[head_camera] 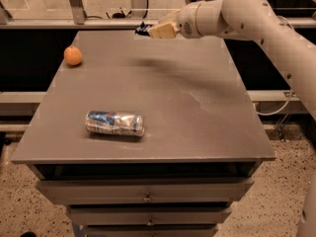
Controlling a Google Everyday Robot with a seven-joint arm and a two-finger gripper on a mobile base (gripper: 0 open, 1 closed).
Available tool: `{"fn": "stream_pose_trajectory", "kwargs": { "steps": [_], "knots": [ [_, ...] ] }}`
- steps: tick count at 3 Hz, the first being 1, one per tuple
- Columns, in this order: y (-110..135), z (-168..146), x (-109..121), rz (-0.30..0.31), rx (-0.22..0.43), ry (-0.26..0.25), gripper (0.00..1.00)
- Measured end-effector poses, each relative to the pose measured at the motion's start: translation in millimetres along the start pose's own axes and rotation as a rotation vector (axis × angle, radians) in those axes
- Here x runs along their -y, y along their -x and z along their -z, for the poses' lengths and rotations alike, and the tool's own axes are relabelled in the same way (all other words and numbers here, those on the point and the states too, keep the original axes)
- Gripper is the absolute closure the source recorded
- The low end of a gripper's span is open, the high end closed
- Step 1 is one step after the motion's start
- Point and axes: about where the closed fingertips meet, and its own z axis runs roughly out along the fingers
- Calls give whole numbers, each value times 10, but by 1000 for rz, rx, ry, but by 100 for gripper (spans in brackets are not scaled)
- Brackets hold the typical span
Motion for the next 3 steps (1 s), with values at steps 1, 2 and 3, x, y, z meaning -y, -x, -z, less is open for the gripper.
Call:
{"fn": "stream_pose_trajectory", "kwargs": {
  "steps": [1, 2, 3],
  "knots": [
    [0, 0, 0, 0, 0, 0, 100],
    [-2, -24, -19, 0, 0, 4, 86],
    [-5, -54, -43, -1, -1, 10, 54]
  ]
}}
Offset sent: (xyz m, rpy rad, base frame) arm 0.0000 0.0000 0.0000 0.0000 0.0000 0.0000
